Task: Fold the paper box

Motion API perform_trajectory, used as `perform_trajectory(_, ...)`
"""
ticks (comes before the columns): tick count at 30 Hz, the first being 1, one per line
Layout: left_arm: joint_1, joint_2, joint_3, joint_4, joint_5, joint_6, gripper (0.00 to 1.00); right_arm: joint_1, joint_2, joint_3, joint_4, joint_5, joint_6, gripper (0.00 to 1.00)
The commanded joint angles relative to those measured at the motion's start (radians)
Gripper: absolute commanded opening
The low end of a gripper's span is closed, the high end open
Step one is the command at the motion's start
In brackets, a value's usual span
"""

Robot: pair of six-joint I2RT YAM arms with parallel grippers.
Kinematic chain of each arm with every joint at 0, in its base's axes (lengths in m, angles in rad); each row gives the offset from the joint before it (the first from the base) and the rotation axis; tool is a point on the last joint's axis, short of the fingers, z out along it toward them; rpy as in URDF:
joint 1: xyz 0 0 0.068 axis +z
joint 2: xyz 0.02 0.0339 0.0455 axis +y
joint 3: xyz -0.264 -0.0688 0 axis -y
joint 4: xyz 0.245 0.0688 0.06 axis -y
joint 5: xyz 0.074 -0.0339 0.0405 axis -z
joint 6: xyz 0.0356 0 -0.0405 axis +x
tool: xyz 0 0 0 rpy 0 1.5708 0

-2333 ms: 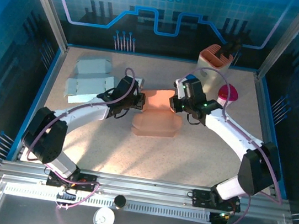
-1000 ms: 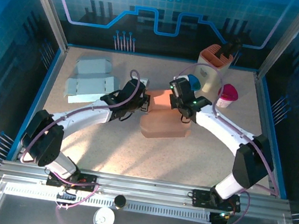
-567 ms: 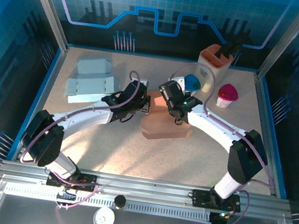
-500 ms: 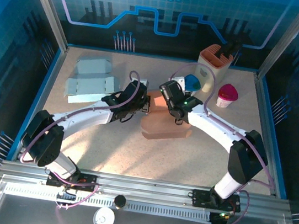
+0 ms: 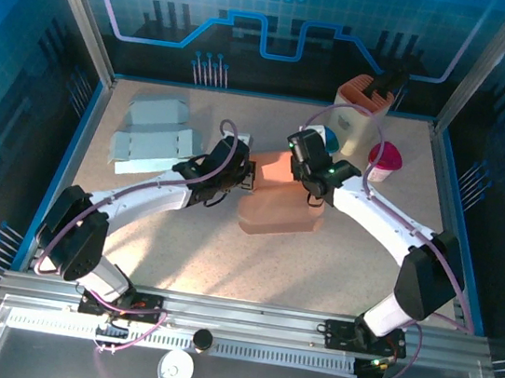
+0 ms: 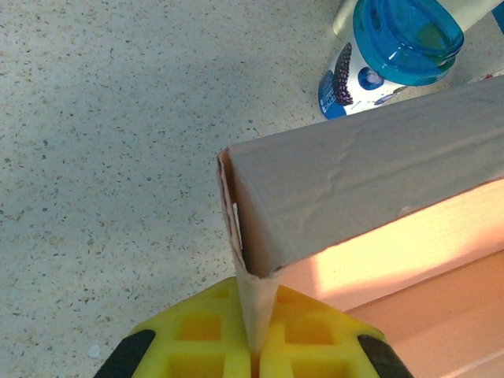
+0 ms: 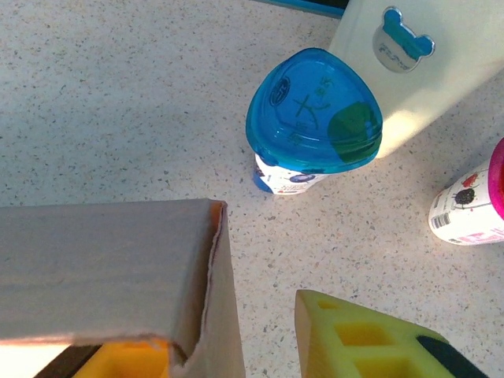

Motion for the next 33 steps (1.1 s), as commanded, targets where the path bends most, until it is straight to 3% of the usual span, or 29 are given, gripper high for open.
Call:
perform_trajectory(1,-0.013,0.014,0.038,-0.024,0.029,0.000,0.00,-0.020,0.027,0.041,0.005,0.014,-0.010,0.30)
perform_trajectory(4,-0.017,0.019,0.043,-0.031,0.029,0.002,0.00,-0.021,0.035,0.044,0.014,0.026,-0.013,0.26)
perform_trajectory(8,-0.016,0.020,0.042,-0.032,0.025,-0.002,0.00,-0.001,0.037,0.037,0.020,0.087,-0.016,0.00)
perform_trajectory(13,-0.018,0.023,0.045,-0.035,0.015,-0.004,0.00,0.033,0.044,0.023,0.013,0.164,-0.012,0.00)
perform_trajectory(29,-0.018,0.076,-0.062,0.086,-0.064,0.004,0.00,0.075,0.006,-0.140,0.108,0.084,0.083,0.00)
perform_trajectory(33,-0.019,0.115,-0.126,0.195,-0.081,0.012,0.08,0.085,0.000,-0.221,0.202,0.086,0.106,0.00)
